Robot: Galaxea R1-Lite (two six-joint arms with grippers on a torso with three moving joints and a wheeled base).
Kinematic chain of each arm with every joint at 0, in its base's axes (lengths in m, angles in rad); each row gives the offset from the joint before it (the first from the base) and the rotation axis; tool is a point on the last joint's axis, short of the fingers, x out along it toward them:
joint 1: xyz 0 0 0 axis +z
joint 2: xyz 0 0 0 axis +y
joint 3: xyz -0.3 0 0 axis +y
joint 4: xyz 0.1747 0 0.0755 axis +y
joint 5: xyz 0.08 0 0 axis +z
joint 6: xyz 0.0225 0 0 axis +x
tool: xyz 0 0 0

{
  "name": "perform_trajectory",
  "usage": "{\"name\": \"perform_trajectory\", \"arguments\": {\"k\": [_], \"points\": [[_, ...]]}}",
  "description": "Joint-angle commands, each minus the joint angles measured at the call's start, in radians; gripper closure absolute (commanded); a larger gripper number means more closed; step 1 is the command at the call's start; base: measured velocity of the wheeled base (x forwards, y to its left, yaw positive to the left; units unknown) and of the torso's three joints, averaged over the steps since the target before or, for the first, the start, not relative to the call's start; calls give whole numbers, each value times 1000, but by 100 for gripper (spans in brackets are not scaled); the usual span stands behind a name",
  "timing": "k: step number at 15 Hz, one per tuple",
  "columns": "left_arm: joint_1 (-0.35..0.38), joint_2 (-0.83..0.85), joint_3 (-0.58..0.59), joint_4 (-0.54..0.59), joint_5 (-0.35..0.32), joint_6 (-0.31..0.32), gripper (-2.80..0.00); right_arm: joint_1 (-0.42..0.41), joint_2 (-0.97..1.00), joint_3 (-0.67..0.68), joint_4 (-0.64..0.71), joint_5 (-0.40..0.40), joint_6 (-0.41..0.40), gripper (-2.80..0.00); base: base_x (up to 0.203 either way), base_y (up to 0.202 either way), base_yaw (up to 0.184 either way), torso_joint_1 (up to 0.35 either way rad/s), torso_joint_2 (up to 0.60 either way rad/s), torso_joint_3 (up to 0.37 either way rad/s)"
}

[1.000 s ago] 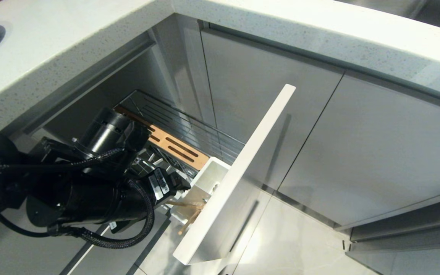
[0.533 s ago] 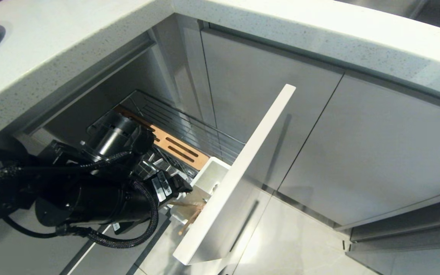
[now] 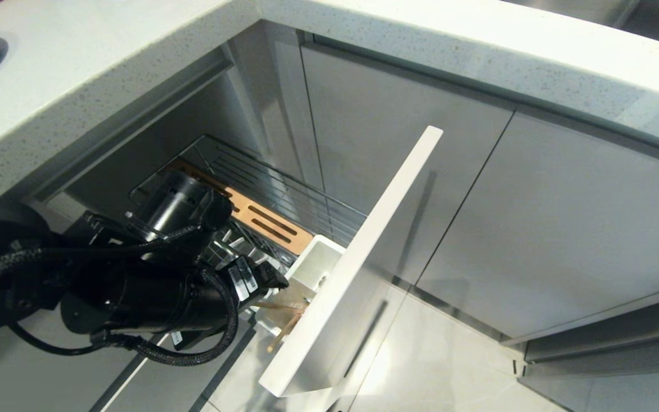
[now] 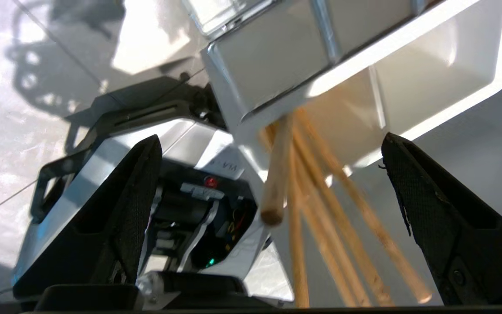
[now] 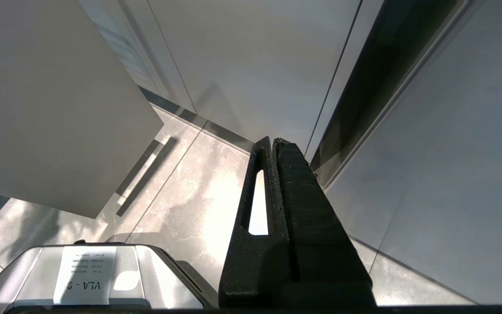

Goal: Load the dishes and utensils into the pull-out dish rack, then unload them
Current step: Take the chopsticks out of the cupboard

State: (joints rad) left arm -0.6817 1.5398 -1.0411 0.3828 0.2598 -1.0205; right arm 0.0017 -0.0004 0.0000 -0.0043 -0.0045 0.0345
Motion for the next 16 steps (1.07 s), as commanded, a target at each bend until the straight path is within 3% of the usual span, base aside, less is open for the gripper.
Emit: {"name": "perform_trajectory", "arguments": {"k": [1, 4, 5, 16], "points": [[4, 2, 6, -2, 2, -6, -280, 0, -4, 2, 0, 0, -1, 0, 0, 0, 0, 0, 0, 0], [4, 2, 9, -2, 2, -6, -280, 1, -4, 2, 0, 0, 1, 0, 0, 0, 0, 0, 0, 0], [4, 3, 9, -2, 2, -6, 0, 1, -4, 2, 0, 0, 1, 0, 0, 0, 0, 0, 0, 0], [3, -6, 10, -8, 5, -6, 0, 1, -4, 2, 0, 0, -1, 0, 0, 0, 0, 0, 0, 0]]}}
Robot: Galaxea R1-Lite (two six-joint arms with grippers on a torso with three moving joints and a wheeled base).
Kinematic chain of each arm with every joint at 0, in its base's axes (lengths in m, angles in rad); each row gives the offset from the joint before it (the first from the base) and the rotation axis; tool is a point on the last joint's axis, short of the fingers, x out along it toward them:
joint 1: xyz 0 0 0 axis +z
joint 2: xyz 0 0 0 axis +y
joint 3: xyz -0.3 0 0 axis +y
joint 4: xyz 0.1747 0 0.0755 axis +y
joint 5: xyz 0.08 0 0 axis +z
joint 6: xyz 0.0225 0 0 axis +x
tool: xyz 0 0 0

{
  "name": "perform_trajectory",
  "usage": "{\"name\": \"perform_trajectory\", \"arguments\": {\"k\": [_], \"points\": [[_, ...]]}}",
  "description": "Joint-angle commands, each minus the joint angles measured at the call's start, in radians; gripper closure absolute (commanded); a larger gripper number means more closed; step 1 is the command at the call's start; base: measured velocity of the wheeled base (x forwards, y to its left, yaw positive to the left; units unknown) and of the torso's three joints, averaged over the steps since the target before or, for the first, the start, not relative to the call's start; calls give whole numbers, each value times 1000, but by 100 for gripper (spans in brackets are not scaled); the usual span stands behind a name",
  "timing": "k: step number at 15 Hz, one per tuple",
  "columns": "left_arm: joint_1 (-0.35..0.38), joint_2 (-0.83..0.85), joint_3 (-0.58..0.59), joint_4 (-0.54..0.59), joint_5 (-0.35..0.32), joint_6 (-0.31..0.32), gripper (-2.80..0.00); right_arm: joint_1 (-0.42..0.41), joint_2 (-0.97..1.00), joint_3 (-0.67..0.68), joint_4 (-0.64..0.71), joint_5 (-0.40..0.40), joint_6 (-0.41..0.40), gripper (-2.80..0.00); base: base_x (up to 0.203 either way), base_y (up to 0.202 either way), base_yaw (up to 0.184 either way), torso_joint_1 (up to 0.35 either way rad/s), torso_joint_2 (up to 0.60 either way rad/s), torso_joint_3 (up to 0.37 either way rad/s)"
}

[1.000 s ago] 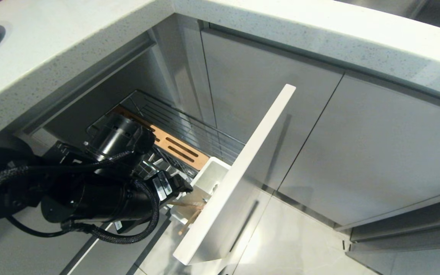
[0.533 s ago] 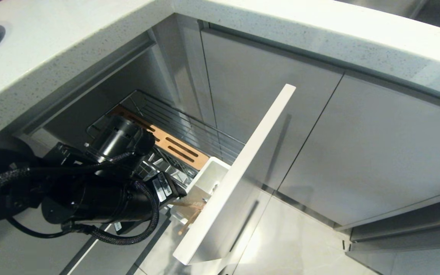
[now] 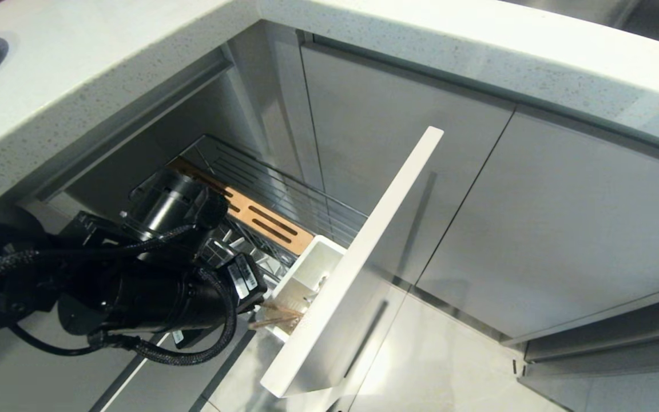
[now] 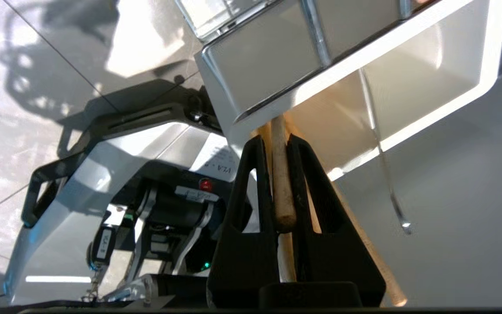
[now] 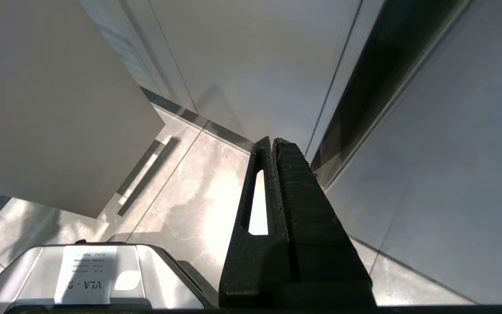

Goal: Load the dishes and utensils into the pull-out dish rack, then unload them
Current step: Take the chopsticks out of the cupboard

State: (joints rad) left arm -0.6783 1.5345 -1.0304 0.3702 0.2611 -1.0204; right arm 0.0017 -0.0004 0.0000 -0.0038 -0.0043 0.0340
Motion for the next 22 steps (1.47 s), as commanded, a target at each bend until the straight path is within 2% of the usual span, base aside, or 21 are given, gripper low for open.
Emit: {"name": "perform_trajectory", "arguments": {"k": [1, 6, 11, 15, 19, 22], "points": [[-1, 0, 0, 4, 4, -6, 0, 1, -4, 2, -1, 0, 1, 0, 0, 0, 0, 0, 0, 0], [-4, -22, -9, -4, 4, -5, 0, 1, -4, 2, -1, -1, 0, 0, 0, 0, 0, 0, 0, 0], [-12, -141, -57, 3, 10, 5, 0, 1, -4, 2, -1, -1, 1, 0, 0, 0, 0, 0, 0, 0], [-13, -253, -91, 13, 22, 62, 0, 1, -4, 2, -1, 0, 1, 0, 0, 0, 0, 0, 0, 0], [-14, -364, -113, 42, 57, 154, 0, 0, -4, 2, -1, 0, 0, 0, 0, 0, 0, 0, 0, 0], [-12, -441, -133, 70, 111, 263, 0, 0, -4, 2, -1, 0, 0, 0, 0, 0, 0, 0, 0, 0]]}}
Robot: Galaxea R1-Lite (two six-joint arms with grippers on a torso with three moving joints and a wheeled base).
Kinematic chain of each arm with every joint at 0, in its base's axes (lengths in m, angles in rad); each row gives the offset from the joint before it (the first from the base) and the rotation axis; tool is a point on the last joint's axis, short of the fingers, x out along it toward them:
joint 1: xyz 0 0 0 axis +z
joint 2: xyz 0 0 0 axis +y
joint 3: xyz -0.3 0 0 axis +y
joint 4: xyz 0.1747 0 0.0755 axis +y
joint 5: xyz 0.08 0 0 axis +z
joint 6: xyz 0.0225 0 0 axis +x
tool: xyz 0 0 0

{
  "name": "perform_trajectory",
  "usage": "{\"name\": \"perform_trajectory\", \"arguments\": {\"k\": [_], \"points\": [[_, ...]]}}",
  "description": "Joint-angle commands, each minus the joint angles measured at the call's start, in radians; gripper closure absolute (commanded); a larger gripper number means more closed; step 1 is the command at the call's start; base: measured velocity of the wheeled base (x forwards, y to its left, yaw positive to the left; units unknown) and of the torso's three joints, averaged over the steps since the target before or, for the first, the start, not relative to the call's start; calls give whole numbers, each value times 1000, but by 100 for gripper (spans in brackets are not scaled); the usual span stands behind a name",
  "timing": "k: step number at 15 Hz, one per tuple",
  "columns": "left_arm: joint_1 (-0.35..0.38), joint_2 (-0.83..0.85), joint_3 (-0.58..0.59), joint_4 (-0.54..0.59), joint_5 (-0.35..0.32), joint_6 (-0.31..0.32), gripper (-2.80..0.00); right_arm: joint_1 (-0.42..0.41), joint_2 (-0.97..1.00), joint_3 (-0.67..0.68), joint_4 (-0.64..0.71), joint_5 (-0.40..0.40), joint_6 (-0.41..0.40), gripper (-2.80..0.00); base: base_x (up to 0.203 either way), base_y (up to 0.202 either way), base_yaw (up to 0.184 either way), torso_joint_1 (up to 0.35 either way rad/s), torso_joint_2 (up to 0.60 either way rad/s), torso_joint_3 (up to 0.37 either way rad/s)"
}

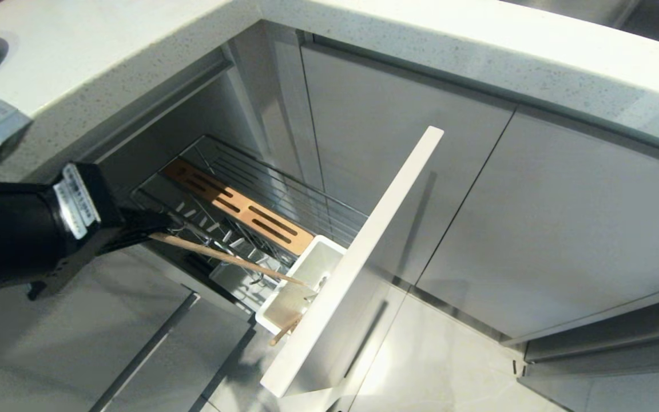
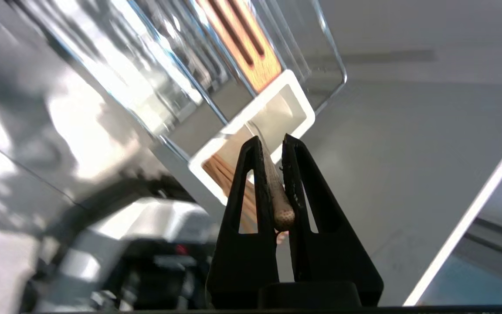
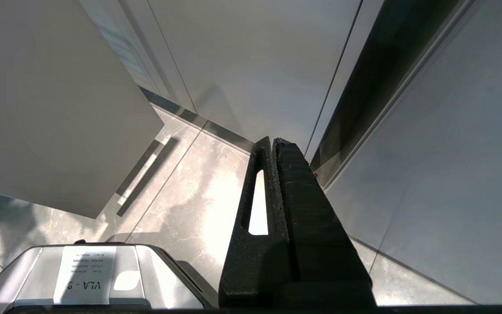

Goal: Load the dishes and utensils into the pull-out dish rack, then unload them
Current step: Take the chopsticks out of the cupboard

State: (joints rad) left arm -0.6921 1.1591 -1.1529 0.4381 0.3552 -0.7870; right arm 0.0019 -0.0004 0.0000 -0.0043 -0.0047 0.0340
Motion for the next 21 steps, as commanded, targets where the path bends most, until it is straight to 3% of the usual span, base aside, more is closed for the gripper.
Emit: {"name": "perform_trajectory", "arguments": {"k": [1, 3, 8, 10, 12, 15, 21], "points": [[2, -88, -33, 2, 30, 61, 0, 1, -3, 2, 0, 0, 1, 0, 0, 0, 0, 0, 0, 0], [6, -133, -79, -17, 33, 162, 0, 0, -4, 2, 0, 0, 1, 0, 0, 0, 0, 0, 0, 0], [9, -201, -105, -367, 28, 400, 0, 0, -4, 2, 0, 0, 0, 0, 0, 0, 0, 0, 0, 0], [19, -250, -108, -423, 26, 432, 0, 0, -4, 2, 0, 0, 0, 0, 0, 0, 0, 0, 0, 0], [36, -302, -110, -489, 8, 510, 0, 1, -4, 2, 0, 0, 1, 0, 0, 0, 0, 0, 0, 0], [162, -332, -106, -613, 11, 580, 0, 0, -4, 2, 0, 0, 0, 0, 0, 0, 0, 0, 0, 0], [581, -382, -108, -663, -6, 608, 0, 0, -4, 2, 0, 0, 1, 0, 0, 0, 0, 0, 0, 0]]}}
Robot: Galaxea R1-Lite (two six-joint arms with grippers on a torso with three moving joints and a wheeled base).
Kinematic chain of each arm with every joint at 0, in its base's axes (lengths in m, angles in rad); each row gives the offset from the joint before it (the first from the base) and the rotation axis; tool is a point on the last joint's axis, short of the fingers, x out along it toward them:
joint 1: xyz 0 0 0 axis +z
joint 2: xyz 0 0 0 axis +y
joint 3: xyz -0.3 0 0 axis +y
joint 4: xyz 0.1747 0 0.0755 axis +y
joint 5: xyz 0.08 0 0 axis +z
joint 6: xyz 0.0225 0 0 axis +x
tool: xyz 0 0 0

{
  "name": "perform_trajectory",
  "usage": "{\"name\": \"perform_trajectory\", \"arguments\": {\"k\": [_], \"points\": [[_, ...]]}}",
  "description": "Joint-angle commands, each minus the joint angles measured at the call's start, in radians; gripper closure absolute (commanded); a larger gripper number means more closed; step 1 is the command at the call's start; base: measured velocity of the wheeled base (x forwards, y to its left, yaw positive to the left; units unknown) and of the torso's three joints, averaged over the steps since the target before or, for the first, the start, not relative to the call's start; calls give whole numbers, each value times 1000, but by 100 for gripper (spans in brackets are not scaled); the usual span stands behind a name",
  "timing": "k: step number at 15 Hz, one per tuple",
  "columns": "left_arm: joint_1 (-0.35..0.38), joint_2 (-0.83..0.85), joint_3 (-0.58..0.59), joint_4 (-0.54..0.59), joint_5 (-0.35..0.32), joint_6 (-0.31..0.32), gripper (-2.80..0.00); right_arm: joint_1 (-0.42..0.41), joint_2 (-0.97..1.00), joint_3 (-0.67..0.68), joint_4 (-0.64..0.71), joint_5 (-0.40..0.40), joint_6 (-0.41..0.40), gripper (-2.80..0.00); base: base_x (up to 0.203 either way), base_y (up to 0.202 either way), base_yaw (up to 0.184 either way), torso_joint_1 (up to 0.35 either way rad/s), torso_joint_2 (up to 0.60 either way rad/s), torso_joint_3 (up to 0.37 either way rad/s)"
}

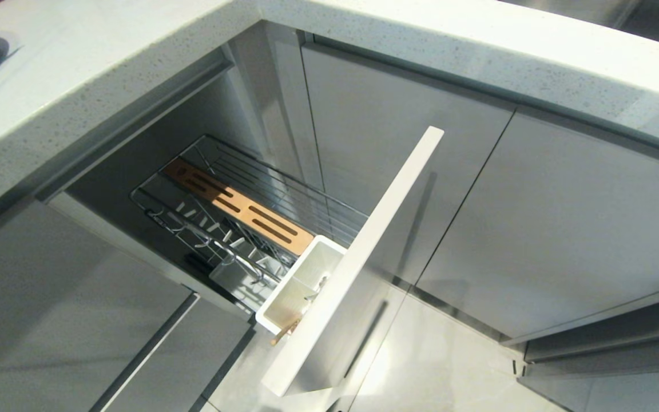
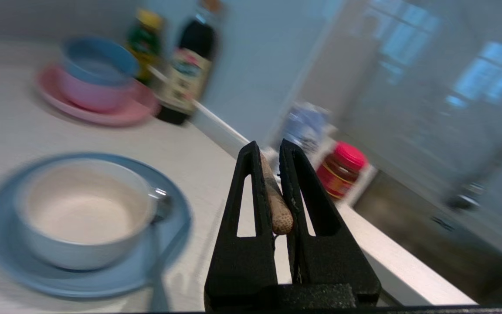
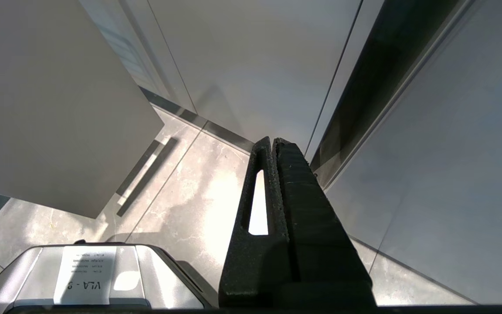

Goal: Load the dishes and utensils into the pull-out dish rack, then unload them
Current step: Take the chopsticks out of the cupboard

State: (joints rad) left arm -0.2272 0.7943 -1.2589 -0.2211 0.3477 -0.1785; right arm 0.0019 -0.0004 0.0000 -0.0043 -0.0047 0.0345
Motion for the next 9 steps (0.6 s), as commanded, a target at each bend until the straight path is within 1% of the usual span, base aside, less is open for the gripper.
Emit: {"name": "perform_trajectory", "arguments": {"k": [1, 3, 5, 6, 7, 9], "points": [[210, -22, -3, -5, 0, -4, 0, 0, -4, 2, 0, 0, 1, 0, 0, 0, 0, 0, 0, 0], [410, -34, 13, -8, -2, -18, 0, 0, -4, 2, 0, 0, 0, 0, 0, 0, 0, 0, 0, 0], [569, -53, 60, -14, -3, -27, 0, 1, -3, 2, 0, 0, 0, 0, 0, 0, 0, 0, 0, 0], [631, -66, 93, -16, -3, -30, 0, 0, -4, 2, 0, 0, -1, 0, 0, 0, 0, 0, 0, 0], [675, -81, 138, -18, -3, -32, 0, 0, -3, 2, 0, 0, 1, 0, 0, 0, 0, 0, 0, 0], [726, -111, 230, -43, -3, -34, 0, 0, -4, 2, 0, 0, 0, 0, 0, 0, 0, 0, 0, 0]]}}
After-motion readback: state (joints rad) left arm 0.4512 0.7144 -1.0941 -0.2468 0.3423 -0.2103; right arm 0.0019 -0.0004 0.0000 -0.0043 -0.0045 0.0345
